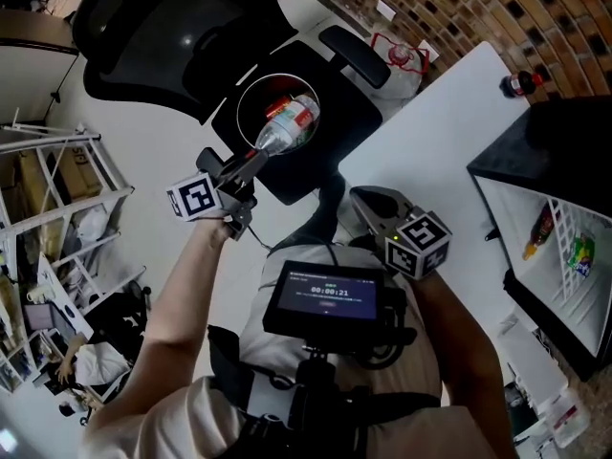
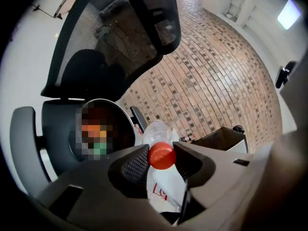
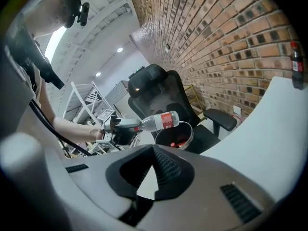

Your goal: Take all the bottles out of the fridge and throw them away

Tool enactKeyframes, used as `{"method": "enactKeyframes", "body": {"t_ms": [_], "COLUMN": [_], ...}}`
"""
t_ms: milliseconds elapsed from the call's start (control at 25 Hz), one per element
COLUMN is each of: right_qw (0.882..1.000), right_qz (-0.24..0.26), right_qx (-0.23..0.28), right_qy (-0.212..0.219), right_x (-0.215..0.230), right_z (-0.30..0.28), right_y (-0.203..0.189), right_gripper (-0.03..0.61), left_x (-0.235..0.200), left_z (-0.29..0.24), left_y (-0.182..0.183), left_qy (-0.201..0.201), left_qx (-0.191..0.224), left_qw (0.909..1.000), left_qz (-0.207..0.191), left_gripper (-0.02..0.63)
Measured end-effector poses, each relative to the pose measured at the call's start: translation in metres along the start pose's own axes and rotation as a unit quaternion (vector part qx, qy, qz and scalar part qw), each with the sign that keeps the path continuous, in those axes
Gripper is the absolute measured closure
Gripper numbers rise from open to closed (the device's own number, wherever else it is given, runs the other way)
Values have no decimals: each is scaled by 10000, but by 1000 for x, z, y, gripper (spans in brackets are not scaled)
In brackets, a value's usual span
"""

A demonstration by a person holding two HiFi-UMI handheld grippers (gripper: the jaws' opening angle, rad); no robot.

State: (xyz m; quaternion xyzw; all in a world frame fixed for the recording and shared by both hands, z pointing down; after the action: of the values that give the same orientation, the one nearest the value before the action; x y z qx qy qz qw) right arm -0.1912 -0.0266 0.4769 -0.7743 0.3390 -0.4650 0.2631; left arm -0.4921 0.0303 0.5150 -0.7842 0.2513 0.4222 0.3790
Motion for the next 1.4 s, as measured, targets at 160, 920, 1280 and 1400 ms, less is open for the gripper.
{"method": "enactKeyframes", "body": {"t_ms": [160,920,1280,1400], "right_qw": [9999,9962,9969,9969], "right_qz": [-49,-580,-591,-613], "right_qx": [-73,146,213,209], "right_qy": [-67,-633,-474,-445], "right_x": [-1,14,16,17], "right_z": [-12,-8,-23,-28], "right_y": [2,-2,6,7], "right_gripper": [577,577,577,577], "left_x": [-28,-48,-40,-45], "left_z": [5,-77,-105,-108], "left_y": [21,62,40,28], "left_qy": [566,1709,1568,1381], "left_qx": [-490,-4008,-4774,-5169], "left_qw": [9968,8196,6747,6204], "left_qz": [-295,-3722,-5407,-5734], "left_gripper": [460,460,460,460]}}
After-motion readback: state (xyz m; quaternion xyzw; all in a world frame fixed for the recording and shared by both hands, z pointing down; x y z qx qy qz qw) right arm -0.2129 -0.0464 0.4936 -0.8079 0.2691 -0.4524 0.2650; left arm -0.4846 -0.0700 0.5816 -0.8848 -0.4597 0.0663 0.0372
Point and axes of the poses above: the fingertips, and each gripper's own axes: z backward along the fingers, x to its right, y out of its top, the point moved 8 cm from there along z, backward along the fingers, and after that the axes turned 1 degree about z, right-handed, at the moved point
